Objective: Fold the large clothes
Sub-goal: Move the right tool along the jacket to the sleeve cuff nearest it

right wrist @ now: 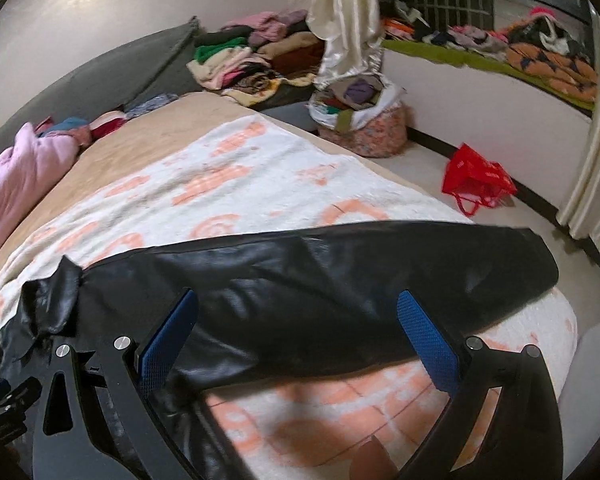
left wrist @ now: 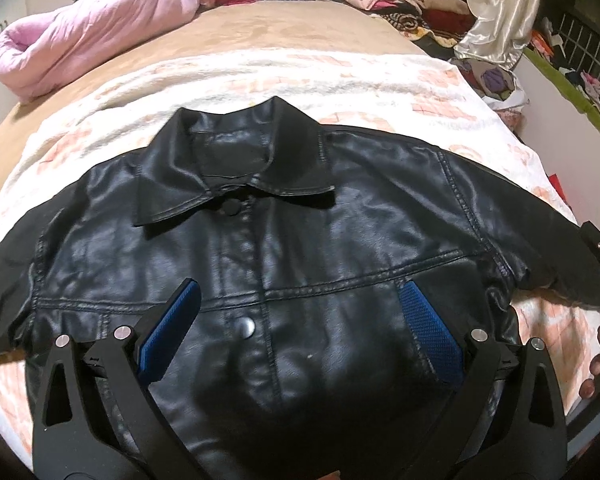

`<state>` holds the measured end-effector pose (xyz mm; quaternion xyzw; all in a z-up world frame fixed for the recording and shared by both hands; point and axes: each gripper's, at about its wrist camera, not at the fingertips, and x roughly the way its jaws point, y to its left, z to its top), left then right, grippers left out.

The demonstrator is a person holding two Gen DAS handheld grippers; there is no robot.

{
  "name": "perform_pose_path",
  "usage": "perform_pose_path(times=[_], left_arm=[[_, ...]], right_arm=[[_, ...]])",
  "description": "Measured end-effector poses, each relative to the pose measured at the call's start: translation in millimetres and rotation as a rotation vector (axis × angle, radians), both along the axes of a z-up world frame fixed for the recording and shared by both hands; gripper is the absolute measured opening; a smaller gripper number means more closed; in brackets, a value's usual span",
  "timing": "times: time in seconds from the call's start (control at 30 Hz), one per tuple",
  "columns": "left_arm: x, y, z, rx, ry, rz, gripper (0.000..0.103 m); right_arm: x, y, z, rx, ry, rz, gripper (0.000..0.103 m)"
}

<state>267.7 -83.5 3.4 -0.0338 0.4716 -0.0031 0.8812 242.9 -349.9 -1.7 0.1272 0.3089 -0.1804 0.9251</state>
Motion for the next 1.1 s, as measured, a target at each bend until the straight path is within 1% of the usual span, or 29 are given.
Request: perform_pose_path(times=[0.07, 0.13, 0.27, 0.43, 0.63, 0.67, 0.8, 0.83, 0.87, 0.97, 1.03, 1.1], left_arm=[[3.6, -4.5, -3.8, -0.001, 0.006, -0.003, 0.094], [7.4, -10.2, -8.0, -0.001, 0.013, -0.007, 0.094], [11.4, -19.9, -14.0, -0.004, 0.021, -0.019, 0.094], [19.3, -29.3, -18.7, -0.003, 0.028, -0.028, 0.094], [32.3, -38.0, -22.5, 0.002, 0.033, -0.030, 0.094], [34.6, -38.8, -23.1, 0.002, 0.035, -0.029, 0.094], [42.4, -39.8, -24.8, -0.001, 0.041, -0.027, 0.094], [44.1, -40.3, -25.0, 0.000, 0.043, -0.027, 0.094], [45.3, -40.3, -25.6, 0.000, 0.045, -0.026, 0.094], [49.5, -39.5, -27.7, -0.001, 0.054, -0.021, 0.094], [51.0, -38.6, -29.3, -0.001, 0.060, -0.018, 0.094], [51.2, -37.3, -30.4, -0.003, 0.068, -0.020, 0.094]], right_arm=[[-0.5, -7.9, -2.9, 0.002, -0.003, -0.036, 0.099], [-2.6, -21.8, -7.7, 0.009, 0.000, -0.098, 0.099], [-5.7, -49.1, -16.8, 0.059, 0.008, -0.190, 0.099], [-18.8, -79.5, -23.4, 0.106, -0.002, -0.313, 0.099], [-35.4, -118.5, -38.5, 0.210, -0.008, -0.470, 0.099], [-36.9, -122.3, -40.3, 0.224, -0.009, -0.483, 0.099], [-41.3, -150.0, -54.7, 0.303, 0.001, -0.544, 0.099], [-40.7, -157.5, -59.8, 0.336, 0.003, -0.555, 0.099], [-41.0, -164.0, -64.6, 0.376, 0.002, -0.563, 0.099], [-39.0, -189.0, -84.2, 0.537, -0.025, -0.583, 0.099], [-38.5, -196.5, -85.6, 0.574, -0.065, -0.591, 0.099], [-36.9, -199.6, -85.2, 0.618, -0.139, -0.565, 0.098]])
